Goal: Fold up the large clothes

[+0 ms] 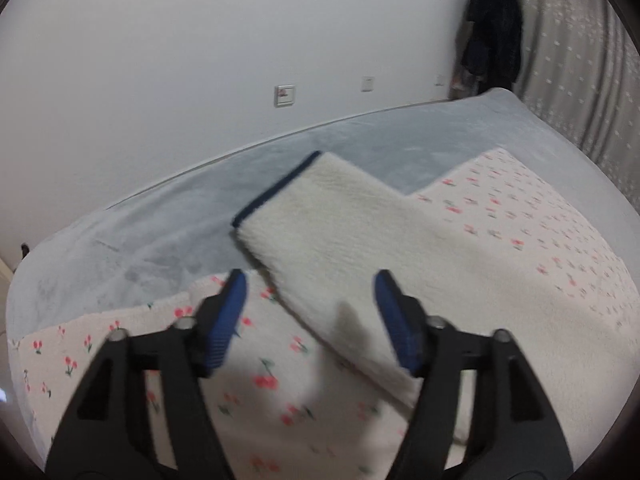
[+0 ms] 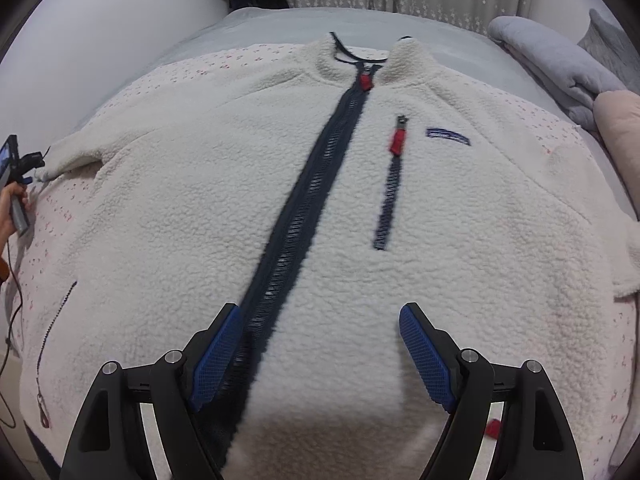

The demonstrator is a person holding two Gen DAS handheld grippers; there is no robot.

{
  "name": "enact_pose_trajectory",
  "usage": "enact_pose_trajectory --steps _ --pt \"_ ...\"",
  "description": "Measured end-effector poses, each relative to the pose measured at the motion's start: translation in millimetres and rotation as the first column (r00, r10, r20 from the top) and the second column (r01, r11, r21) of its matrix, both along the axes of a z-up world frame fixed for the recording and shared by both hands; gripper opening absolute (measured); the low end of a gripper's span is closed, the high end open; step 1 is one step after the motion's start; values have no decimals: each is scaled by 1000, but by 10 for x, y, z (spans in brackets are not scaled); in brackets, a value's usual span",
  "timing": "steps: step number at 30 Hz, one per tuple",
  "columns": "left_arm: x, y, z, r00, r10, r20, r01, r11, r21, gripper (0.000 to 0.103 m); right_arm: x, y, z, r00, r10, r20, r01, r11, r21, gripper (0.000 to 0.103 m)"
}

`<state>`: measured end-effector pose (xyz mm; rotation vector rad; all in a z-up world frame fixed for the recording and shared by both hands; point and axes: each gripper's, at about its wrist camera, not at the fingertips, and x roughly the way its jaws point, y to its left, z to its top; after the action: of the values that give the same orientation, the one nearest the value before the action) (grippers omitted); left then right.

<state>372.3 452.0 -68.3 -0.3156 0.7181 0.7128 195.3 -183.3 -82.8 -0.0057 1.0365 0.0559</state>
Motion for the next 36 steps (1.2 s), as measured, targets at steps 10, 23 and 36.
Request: enact_pose_trajectory --steps 10,23,36 --pt "164 -1560 438 885 -460 -73 457 888 -55 88 -122 -808 244 990 -137 36 138 990 -33 83" --pt "1115 -3891 606 443 -894 -63 888 447 -104 88 1502 -1087 599 991 48 126 -49 999 8 83" --pt "2039 -4831 -225 271 -948 166 939 222 -264 80 3132 -972 19 988 10 153 -41 979 199 64"
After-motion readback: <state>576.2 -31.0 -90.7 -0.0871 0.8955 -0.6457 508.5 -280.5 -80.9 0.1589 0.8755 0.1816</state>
